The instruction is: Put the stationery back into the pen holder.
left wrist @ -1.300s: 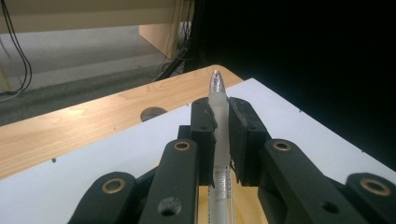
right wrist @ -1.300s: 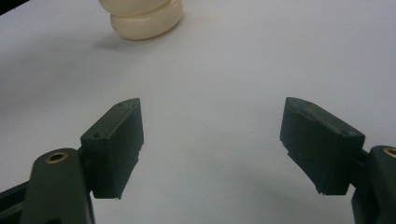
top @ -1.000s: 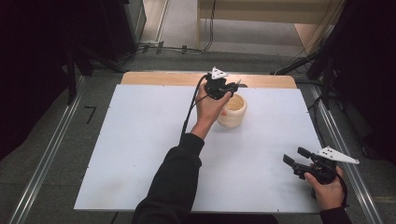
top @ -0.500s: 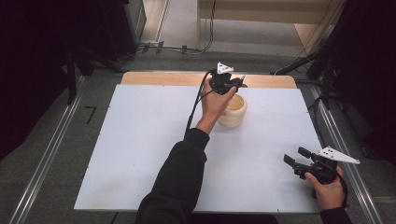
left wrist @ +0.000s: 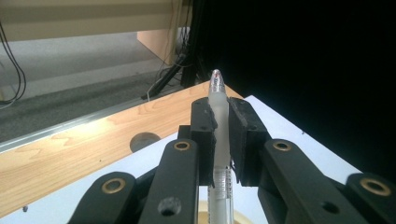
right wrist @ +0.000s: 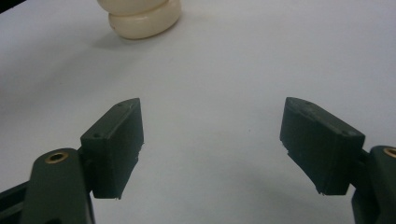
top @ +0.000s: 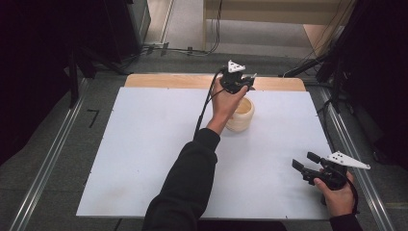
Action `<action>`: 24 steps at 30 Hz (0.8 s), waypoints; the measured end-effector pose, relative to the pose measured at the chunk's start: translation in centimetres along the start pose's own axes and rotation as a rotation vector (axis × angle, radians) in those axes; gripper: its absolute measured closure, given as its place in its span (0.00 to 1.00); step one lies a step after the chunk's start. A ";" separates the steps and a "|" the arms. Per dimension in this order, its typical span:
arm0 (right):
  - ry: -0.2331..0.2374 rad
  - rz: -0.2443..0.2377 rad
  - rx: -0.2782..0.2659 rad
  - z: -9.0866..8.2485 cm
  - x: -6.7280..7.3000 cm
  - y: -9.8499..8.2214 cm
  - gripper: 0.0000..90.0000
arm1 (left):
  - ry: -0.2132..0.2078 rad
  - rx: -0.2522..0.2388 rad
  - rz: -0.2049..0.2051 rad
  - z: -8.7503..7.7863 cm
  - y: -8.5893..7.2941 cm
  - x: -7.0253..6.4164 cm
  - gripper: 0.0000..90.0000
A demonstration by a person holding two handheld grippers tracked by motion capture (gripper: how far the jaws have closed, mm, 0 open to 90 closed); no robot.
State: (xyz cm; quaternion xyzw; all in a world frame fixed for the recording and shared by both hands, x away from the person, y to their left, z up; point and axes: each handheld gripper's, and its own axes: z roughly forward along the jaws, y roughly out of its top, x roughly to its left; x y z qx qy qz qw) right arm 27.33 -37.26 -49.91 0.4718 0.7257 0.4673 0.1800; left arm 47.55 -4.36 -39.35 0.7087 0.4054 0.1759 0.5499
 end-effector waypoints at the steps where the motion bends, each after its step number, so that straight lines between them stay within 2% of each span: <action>1: -0.001 -0.001 0.000 0.0 0.0 0.0 0.22 | -0.001 -0.001 -0.004 0.1 -0.1 0.0 0.91; 19: -0.002 0.005 0.002 0.1 -0.1 0.0 0.22 | 0.018 -0.032 -0.018 0.6 -0.1 0.5 0.90; 24: -0.001 0.004 0.004 0.1 -0.1 0.0 0.22 | 0.013 -0.019 -0.013 0.8 -0.3 0.4 0.90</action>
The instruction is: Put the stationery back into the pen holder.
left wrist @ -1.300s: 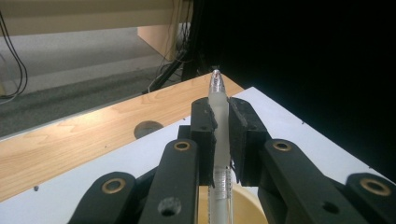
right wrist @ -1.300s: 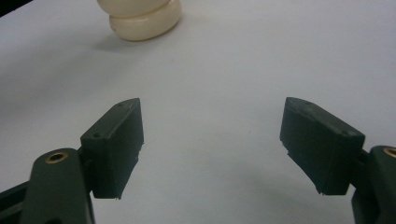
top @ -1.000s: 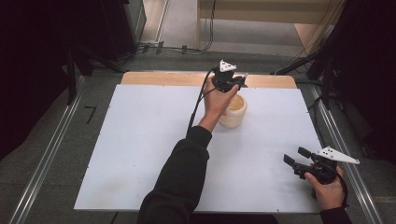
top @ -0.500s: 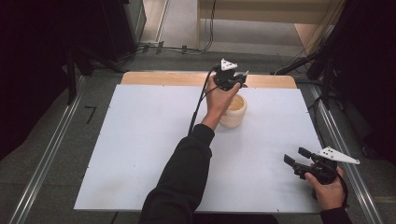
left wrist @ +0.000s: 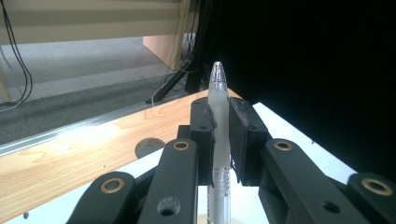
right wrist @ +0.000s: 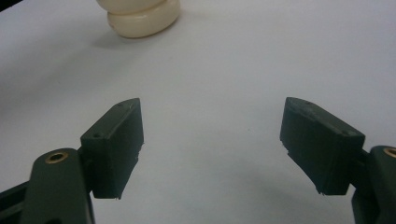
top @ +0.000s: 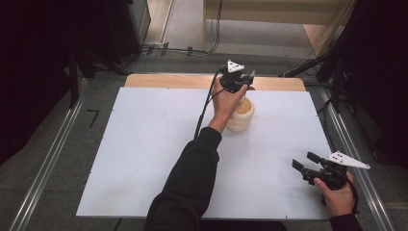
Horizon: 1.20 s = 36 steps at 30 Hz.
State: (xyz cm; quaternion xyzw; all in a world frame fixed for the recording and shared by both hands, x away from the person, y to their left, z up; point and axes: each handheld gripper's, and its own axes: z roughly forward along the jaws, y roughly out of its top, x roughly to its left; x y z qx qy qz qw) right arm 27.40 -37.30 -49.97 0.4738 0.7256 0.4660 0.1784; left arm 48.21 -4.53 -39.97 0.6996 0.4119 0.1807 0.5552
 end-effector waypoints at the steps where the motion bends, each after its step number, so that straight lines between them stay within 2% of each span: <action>1: -0.001 -0.001 -0.001 0.0 0.0 0.0 0.22 | -0.002 0.000 0.003 0.0 -0.1 -0.1 0.90; 9: -0.001 -0.003 0.000 0.0 0.0 0.0 0.22 | 0.004 0.002 0.007 -0.4 -0.8 0.0 0.90; 29: -0.003 -0.012 0.006 0.2 0.2 0.0 0.22 | 0.000 0.025 0.026 -3.3 -4.0 0.3 0.89; 36: -0.003 -0.015 0.009 0.3 0.2 0.0 0.22 | -0.002 0.030 0.031 -3.7 -4.5 0.3 0.81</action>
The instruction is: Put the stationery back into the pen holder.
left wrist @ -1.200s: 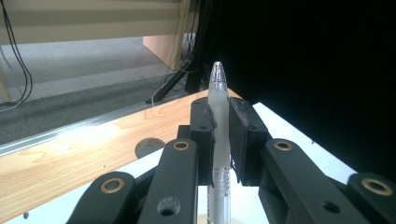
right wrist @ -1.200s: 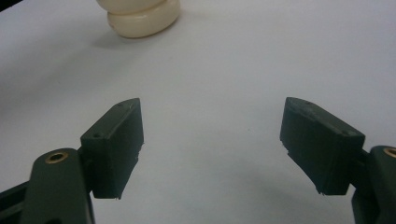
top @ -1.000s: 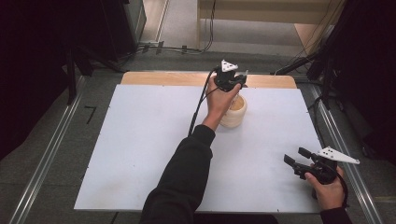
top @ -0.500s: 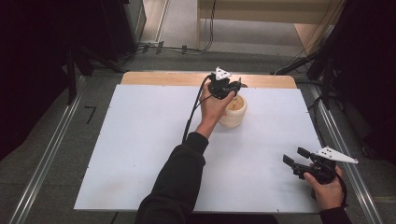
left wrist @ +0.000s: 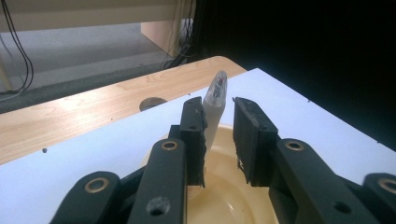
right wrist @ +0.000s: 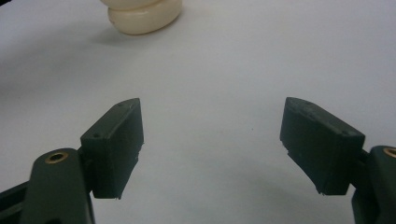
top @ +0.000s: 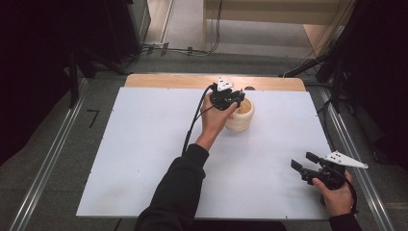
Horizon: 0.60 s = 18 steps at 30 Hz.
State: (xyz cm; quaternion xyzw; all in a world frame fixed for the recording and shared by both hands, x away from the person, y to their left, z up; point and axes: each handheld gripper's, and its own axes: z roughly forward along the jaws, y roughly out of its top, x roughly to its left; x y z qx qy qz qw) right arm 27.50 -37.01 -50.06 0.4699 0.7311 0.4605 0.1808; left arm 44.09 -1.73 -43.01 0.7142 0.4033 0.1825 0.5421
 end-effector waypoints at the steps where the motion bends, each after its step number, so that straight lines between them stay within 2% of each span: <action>1: 0.000 0.000 0.000 0.0 0.0 0.0 0.22 | 0.000 0.005 0.003 -0.1 0.0 0.0 0.81; 5: 0.001 0.002 -0.001 0.0 0.0 0.0 0.22 | 0.001 0.013 0.013 -0.5 -0.3 0.1 0.72; 13: 0.004 -0.001 -0.001 -0.1 0.1 0.0 0.22 | 0.008 0.028 0.010 -1.9 -1.2 0.5 0.60; 18: 0.004 -0.001 0.002 0.0 0.1 0.0 0.22 | 0.018 0.013 0.001 -3.4 -1.8 0.9 0.54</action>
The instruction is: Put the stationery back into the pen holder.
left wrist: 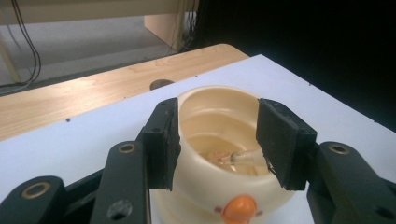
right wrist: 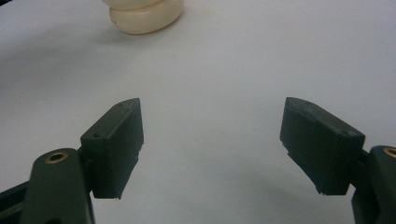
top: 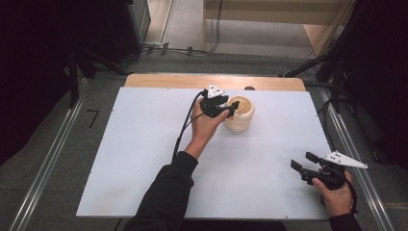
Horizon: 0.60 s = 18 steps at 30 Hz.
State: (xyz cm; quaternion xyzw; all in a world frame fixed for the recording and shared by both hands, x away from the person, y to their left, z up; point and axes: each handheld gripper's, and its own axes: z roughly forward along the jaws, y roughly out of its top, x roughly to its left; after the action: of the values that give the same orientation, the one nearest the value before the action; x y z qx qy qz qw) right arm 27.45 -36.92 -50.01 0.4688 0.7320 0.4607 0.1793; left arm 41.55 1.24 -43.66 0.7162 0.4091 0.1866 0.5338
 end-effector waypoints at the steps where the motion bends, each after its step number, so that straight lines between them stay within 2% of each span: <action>1: 0.000 0.000 0.000 0.0 0.0 0.0 0.22 | 0.000 0.005 -0.004 -0.3 -0.1 0.1 0.52; 7: -0.002 -0.005 0.001 0.0 0.0 0.0 0.22 | 0.020 0.013 -0.025 -2.5 -1.2 0.9 0.44; 11: -0.003 -0.004 0.000 0.0 0.1 0.0 0.22 | 0.055 0.013 -0.024 -4.4 -2.0 1.5 0.40; 18: -0.006 -0.009 0.003 0.1 0.2 0.1 0.22 | 0.110 -0.006 -0.049 -7.5 -3.3 2.7 0.34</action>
State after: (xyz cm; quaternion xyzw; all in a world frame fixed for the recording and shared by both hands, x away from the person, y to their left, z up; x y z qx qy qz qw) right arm 27.45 -36.69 -49.98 0.4673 0.7342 0.4573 0.1829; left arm 36.57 8.24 -44.40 0.6932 0.4545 0.2136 0.5170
